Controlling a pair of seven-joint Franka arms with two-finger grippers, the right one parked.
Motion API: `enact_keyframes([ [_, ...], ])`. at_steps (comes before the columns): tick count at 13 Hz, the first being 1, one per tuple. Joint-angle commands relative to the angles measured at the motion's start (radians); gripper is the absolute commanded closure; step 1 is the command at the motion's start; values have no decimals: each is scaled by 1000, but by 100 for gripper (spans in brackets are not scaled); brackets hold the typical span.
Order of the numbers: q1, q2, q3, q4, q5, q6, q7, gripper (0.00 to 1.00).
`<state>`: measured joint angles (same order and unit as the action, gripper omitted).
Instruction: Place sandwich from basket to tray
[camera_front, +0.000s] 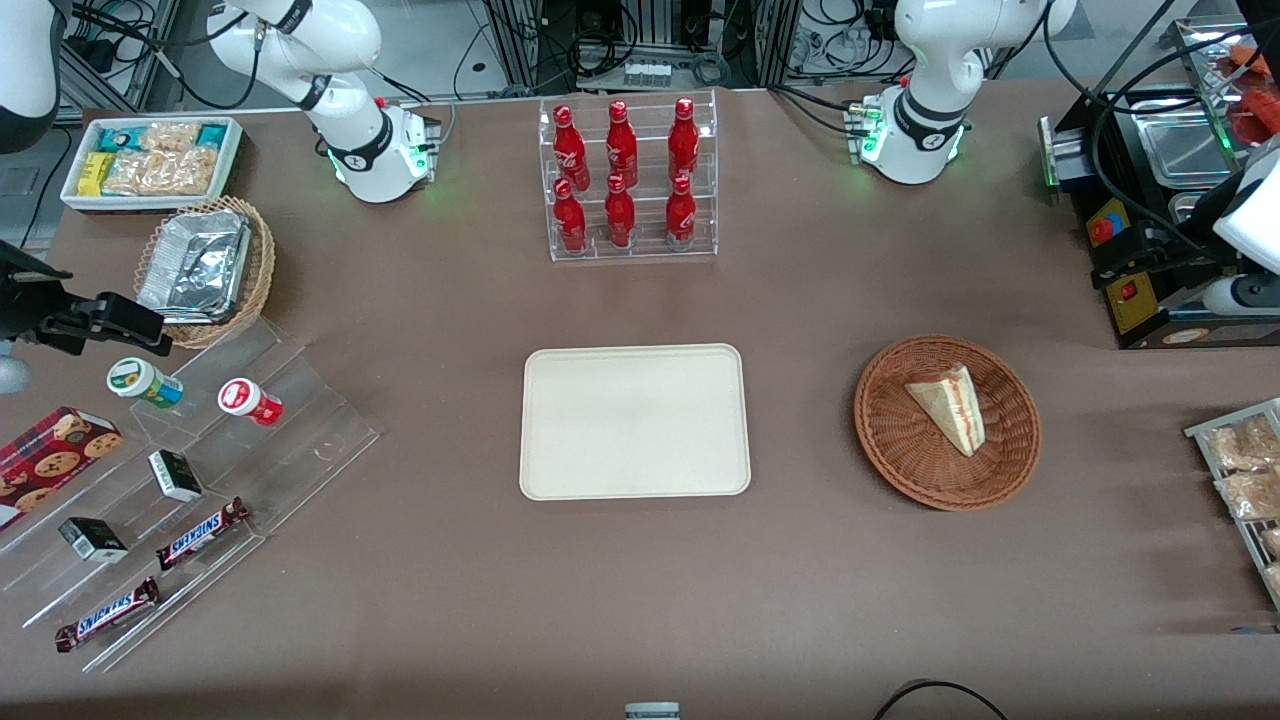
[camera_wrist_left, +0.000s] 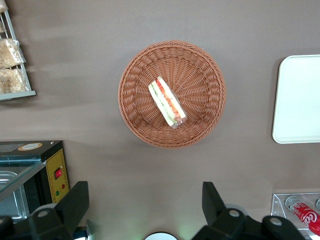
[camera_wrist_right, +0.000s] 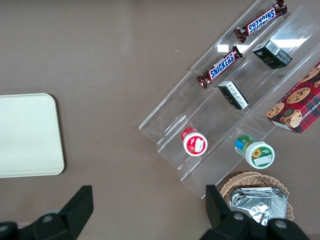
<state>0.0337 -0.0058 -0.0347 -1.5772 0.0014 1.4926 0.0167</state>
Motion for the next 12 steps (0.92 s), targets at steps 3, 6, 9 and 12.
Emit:
enact_keyframes([
  [3, 5, 12, -7, 3, 2, 6, 15, 0],
  [6, 6, 10, -1, -88, -14, 94, 6, 0],
  [9, 2, -11, -13, -286, -3, 328, -214, 0],
  [12, -3, 0, -34, -384, -3, 443, -388, 0],
])
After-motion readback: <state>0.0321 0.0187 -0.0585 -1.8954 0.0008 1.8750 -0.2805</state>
